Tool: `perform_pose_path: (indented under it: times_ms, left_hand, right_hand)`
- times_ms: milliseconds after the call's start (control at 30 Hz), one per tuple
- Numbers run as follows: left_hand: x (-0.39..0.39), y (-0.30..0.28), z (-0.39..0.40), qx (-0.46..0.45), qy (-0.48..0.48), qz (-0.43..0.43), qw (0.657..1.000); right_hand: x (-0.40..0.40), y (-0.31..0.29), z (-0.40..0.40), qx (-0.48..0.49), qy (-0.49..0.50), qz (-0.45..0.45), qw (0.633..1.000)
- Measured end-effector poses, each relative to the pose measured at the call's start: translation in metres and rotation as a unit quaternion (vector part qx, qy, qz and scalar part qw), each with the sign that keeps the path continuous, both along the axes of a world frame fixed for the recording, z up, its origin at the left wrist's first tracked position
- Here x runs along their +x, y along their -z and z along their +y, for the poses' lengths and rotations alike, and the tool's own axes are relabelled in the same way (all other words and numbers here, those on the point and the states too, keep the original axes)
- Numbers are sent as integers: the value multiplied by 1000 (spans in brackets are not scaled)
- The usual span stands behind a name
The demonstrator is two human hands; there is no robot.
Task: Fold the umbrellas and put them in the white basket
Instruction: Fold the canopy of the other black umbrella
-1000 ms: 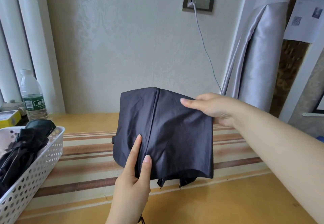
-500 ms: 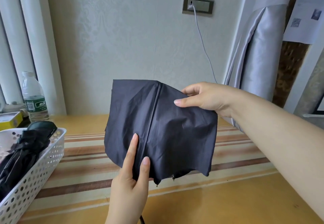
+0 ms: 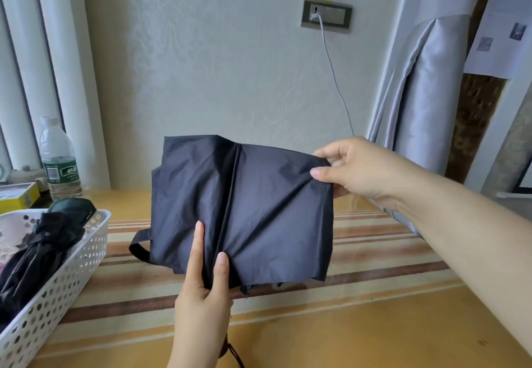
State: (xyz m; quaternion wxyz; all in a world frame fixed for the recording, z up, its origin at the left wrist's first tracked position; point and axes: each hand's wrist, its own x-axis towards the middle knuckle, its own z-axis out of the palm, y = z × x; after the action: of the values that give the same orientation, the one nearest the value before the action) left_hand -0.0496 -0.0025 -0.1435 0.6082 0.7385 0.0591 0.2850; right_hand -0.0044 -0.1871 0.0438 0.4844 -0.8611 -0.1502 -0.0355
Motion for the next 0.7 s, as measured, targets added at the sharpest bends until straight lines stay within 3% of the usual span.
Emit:
perform_pose_path:
  times_ms: [100,300,400,467,533,600,700]
  left_hand:
    - [1,1,0,-19,-4,-9,1000]
    - [-3,-5,-1,-39,2,2,999]
    - [-4,-6,-1,-62,9,8,998]
    - [-3,-6,-1,-82,25,15,996]
    - [-4,-8,-1,-95,37,34,994]
    - [-4,-7,-3,-111,54,44,991]
    - [0,-16,-1,-164,93,77,979]
  right_hand:
    - [0,7,-3,-3,-13,-78,997]
    - [7,17,1,-2,18,105,994]
    - [5,19,8,74,4,82,994]
    - [1,19,11,163,-58,66,983]
    - [-2,22,13,226,-152,120,955]
    - [-1,36,14,251,-222,196,922]
    - [-4,63,20,263,-275,216,899]
